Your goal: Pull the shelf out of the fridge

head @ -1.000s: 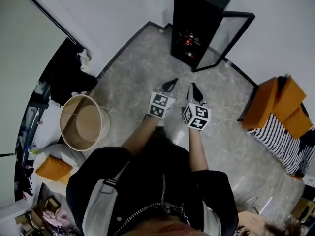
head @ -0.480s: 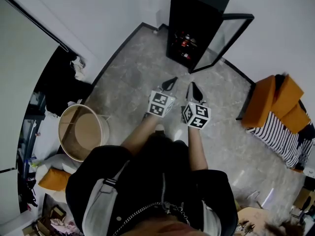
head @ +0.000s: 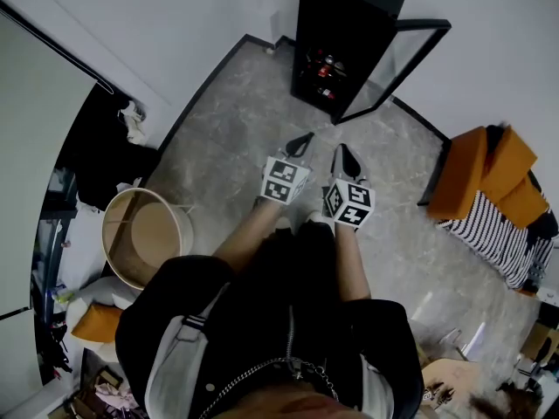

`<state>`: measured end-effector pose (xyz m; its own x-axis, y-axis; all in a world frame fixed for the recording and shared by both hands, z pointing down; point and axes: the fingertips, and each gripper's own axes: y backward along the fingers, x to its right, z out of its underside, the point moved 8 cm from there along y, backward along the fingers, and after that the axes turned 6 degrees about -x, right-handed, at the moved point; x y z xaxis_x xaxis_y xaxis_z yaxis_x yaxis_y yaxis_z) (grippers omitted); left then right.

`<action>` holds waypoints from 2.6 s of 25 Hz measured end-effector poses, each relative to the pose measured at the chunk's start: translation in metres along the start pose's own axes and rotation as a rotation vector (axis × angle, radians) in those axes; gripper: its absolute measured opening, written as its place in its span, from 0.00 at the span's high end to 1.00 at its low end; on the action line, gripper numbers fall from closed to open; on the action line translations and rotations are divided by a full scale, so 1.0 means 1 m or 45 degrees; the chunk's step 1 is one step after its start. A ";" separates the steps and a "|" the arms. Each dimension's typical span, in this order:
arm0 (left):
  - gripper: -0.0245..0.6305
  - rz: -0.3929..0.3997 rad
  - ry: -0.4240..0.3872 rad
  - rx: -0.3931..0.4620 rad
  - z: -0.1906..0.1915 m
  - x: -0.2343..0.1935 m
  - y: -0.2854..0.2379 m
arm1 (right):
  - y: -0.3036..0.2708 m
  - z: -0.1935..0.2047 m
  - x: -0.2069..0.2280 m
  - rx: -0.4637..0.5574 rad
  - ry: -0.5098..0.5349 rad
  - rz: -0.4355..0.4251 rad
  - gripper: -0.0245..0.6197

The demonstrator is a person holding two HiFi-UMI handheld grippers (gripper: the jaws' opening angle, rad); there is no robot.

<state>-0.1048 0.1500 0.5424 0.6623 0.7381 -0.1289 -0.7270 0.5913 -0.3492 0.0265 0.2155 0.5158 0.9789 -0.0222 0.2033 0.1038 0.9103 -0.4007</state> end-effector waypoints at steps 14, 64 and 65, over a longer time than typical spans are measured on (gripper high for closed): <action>0.95 -0.059 -0.005 -0.007 -0.019 -0.023 -0.030 | -0.044 -0.022 0.008 -0.008 -0.004 -0.076 0.96; 0.95 -0.167 -0.004 -0.066 -0.086 -0.072 -0.185 | -0.189 -0.101 0.108 -0.036 -0.008 -0.160 0.96; 0.95 -0.159 -0.004 -0.064 -0.088 -0.079 -0.189 | -0.195 -0.103 0.108 -0.036 -0.011 -0.148 0.96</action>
<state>-0.0037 -0.0481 0.5369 0.7464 0.6608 -0.0784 -0.6287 0.6616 -0.4087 0.1300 -0.0068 0.5236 0.9584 -0.1235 0.2572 0.2217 0.8898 -0.3988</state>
